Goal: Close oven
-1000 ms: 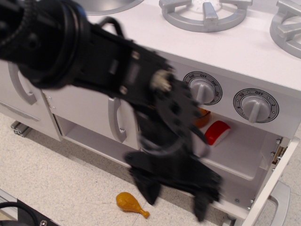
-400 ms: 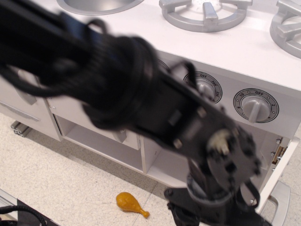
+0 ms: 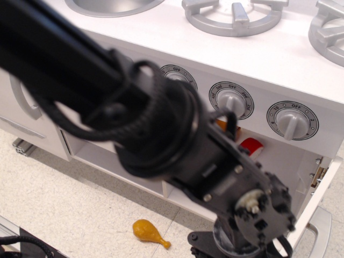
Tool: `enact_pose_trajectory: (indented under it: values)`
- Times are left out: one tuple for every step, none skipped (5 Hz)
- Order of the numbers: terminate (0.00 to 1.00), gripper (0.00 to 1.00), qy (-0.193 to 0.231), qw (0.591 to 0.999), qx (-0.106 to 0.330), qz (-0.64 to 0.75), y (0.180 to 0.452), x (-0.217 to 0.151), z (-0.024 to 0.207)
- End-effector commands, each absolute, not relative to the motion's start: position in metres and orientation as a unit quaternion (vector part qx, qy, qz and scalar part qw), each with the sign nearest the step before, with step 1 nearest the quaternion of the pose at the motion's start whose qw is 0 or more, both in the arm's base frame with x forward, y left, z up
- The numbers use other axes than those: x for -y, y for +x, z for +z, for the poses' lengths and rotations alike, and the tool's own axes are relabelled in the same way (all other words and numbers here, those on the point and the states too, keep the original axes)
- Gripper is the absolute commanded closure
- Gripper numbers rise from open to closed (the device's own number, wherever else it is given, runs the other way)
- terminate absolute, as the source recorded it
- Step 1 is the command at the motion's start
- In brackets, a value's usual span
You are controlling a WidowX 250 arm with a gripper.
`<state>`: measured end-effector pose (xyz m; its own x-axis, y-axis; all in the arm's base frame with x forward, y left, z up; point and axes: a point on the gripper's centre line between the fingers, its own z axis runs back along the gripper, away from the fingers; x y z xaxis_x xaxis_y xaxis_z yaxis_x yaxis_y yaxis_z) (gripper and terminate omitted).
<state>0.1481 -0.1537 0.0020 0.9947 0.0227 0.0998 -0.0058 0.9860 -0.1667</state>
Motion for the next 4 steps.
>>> enact_pose_trajectory:
  values:
    - [0.0, 0.0, -0.058, 0.996, 0.058, 0.03, 0.157, 0.128, 0.007]
    - [0.0, 0.0, -0.04, 0.996, 0.075, 0.035, 0.166, 0.097, 0.008]
    - [0.0, 0.0, -0.035, 0.995, 0.084, 0.043, 0.175, 0.071, 0.014]
    - [0.0, 0.0, -0.032, 0.994, 0.091, 0.059, 0.191, 0.048, 0.028]
